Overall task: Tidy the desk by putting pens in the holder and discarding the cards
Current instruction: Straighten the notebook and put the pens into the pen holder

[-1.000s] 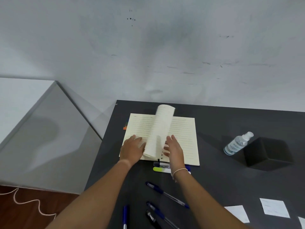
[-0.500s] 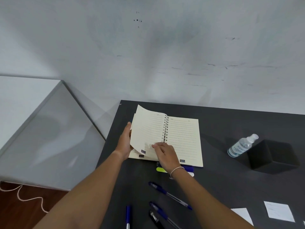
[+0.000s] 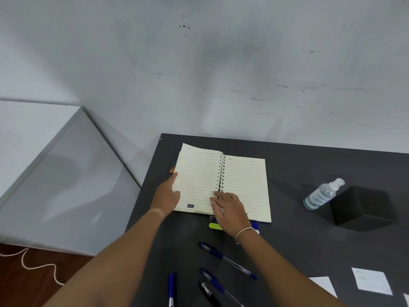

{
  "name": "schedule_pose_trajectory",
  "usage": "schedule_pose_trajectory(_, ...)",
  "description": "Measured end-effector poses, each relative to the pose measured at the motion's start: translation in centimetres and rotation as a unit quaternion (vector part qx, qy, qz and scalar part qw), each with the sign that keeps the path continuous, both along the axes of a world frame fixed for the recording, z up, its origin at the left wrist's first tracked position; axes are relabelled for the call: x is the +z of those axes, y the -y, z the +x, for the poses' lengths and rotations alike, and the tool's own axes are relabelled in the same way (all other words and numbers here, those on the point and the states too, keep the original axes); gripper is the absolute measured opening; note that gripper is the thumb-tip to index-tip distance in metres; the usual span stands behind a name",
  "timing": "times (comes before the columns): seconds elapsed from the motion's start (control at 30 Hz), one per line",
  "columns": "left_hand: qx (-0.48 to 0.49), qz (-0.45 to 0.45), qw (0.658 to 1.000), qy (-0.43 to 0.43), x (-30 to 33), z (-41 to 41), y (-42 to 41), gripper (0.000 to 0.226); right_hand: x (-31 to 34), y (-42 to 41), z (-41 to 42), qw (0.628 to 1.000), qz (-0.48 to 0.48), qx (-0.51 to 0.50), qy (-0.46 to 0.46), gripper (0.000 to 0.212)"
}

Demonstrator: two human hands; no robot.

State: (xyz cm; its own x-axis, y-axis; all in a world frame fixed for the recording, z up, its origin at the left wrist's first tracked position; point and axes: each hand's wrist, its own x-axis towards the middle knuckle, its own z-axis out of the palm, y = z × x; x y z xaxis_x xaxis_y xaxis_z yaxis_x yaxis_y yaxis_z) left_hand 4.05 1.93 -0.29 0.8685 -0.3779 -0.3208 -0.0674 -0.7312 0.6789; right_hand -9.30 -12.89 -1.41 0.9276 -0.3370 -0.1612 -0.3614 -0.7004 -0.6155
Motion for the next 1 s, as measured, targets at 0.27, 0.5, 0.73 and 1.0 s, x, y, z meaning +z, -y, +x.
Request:
schedule_pose_trajectory(0.27, -0.107, 0.193, 0.966, 0.137, -1.2, -0.7, -0.5, 0.042, -0.1, 1.4, -1.1, 0.998, -0.001, -0.048, 0.044, 0.032)
schedule_pose_trajectory(0.5, -0.218, 0.206, 0.935, 0.188, -1.1, -2.1, 0.4, 0.052, -0.7, 2.8, -2.2, 0.995, -0.061, -0.065, -0.041, 0.043)
schedule_pose_trajectory(0.73, -0.282, 0.207, 0.928, 0.13, -1.7, -3.3, 1.0, 0.053, -1.0, 3.7, -2.9, 0.988, -0.088, -0.055, -0.111, 0.05)
schedule_pose_trajectory(1.0, -0.278, 0.22, 0.924, 0.144, -1.9, -3.5, 0.6, 0.054, -1.1, 4.0, -2.9, 0.988, -0.09, -0.053, -0.116, 0.051)
